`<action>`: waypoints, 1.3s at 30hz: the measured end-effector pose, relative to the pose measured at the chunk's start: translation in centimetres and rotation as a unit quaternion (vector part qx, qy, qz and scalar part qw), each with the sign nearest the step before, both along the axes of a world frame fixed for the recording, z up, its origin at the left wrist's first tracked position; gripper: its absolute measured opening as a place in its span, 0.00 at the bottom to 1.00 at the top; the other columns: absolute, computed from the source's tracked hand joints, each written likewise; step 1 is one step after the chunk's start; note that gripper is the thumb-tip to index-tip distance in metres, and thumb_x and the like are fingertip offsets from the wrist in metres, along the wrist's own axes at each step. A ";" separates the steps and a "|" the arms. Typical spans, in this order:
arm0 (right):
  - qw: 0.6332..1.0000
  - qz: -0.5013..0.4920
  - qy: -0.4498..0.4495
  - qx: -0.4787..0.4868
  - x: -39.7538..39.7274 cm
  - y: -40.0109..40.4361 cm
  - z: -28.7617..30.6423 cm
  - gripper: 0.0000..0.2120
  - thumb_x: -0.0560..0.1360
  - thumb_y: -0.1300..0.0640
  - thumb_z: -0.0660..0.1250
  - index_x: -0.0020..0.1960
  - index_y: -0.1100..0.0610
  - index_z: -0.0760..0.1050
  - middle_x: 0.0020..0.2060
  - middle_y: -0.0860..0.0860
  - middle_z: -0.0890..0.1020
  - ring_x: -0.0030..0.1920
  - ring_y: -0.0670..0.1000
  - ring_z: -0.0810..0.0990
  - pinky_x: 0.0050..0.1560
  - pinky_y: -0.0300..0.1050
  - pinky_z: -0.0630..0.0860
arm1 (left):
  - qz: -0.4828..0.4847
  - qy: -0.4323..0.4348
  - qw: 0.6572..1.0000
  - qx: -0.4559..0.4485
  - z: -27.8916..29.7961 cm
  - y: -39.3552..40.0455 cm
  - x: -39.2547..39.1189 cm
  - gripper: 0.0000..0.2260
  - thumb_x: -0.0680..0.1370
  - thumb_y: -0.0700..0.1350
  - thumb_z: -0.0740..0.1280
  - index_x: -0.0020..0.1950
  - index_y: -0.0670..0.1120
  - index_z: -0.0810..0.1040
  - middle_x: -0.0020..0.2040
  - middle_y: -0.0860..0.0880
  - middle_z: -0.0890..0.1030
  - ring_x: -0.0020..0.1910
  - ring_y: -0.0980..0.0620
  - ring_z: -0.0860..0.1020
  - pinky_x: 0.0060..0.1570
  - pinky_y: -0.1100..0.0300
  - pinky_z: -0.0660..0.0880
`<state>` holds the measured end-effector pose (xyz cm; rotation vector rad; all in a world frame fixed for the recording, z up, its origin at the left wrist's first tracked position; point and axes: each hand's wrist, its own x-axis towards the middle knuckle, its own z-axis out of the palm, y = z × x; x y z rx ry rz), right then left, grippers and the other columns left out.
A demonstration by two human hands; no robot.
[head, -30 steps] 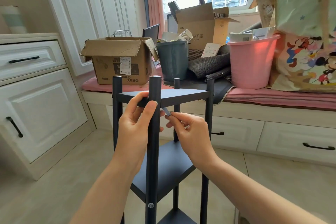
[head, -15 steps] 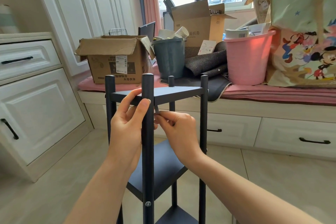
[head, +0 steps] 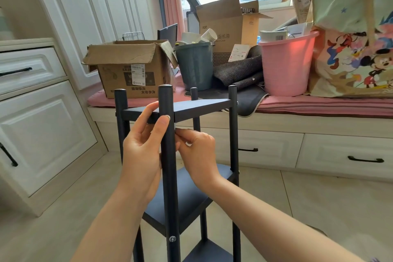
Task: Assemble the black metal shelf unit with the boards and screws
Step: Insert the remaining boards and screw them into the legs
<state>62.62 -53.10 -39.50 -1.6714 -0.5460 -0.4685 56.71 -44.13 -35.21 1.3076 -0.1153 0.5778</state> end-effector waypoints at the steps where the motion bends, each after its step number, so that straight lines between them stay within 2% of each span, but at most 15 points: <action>1: 1.000 0.005 0.002 0.003 0.0 0.0 0.0 0.08 0.78 0.58 0.69 0.52 0.58 0.85 0.42 0.50 0.86 0.43 0.49 0.83 0.51 0.49 0.81 | 0.000 0.001 1.000 0.001 0.0 0.0 0.0 0.13 0.71 0.53 0.71 0.54 0.64 0.83 0.42 0.54 0.83 0.43 0.56 0.82 0.46 0.53 0.82; 8: 0.999 0.034 0.026 -0.002 0.0 -1.5 0.2 0.08 0.79 0.63 0.66 0.54 0.62 0.83 0.45 0.54 0.85 0.46 0.50 0.83 0.51 0.44 0.80 | -0.013 0.006 1.000 -0.008 0.2 0.1 -0.3 0.14 0.72 0.52 0.72 0.56 0.61 0.84 0.43 0.52 0.82 0.44 0.53 0.82 0.40 0.56 0.81; 14: 0.997 0.020 -0.002 -0.075 0.0 -4.1 0.9 0.08 0.78 0.63 0.67 0.55 0.61 0.83 0.44 0.54 0.83 0.44 0.53 0.81 0.48 0.49 0.79 | -0.012 0.018 1.000 -0.016 0.3 0.4 -0.5 0.12 0.71 0.52 0.72 0.54 0.61 0.85 0.41 0.52 0.82 0.40 0.54 0.81 0.38 0.58 0.80; 17: 0.995 0.017 -0.010 -0.093 -0.1 -4.7 1.5 0.08 0.78 0.62 0.67 0.55 0.61 0.83 0.42 0.54 0.83 0.42 0.54 0.80 0.49 0.52 0.78 | -0.013 0.020 1.000 -0.014 0.3 0.4 -0.6 0.12 0.71 0.52 0.72 0.54 0.61 0.85 0.40 0.53 0.82 0.38 0.54 0.81 0.37 0.57 0.80; 31: 0.993 -0.001 -0.034 -0.113 -0.2 -4.3 2.1 0.08 0.78 0.59 0.68 0.53 0.58 0.85 0.42 0.53 0.86 0.42 0.52 0.82 0.49 0.47 0.78 | -0.009 0.022 1.000 0.002 0.3 0.2 -0.6 0.13 0.71 0.53 0.72 0.54 0.64 0.84 0.38 0.52 0.82 0.38 0.54 0.81 0.38 0.57 0.81; 39: 0.995 -0.010 -0.043 -0.084 -0.2 -3.4 1.3 0.06 0.76 0.58 0.71 0.50 0.57 0.86 0.41 0.48 0.87 0.41 0.48 0.84 0.51 0.50 0.80 | -0.015 0.021 1.000 -0.001 0.3 0.0 -0.7 0.12 0.73 0.50 0.71 0.55 0.63 0.84 0.38 0.50 0.82 0.39 0.53 0.82 0.39 0.56 0.81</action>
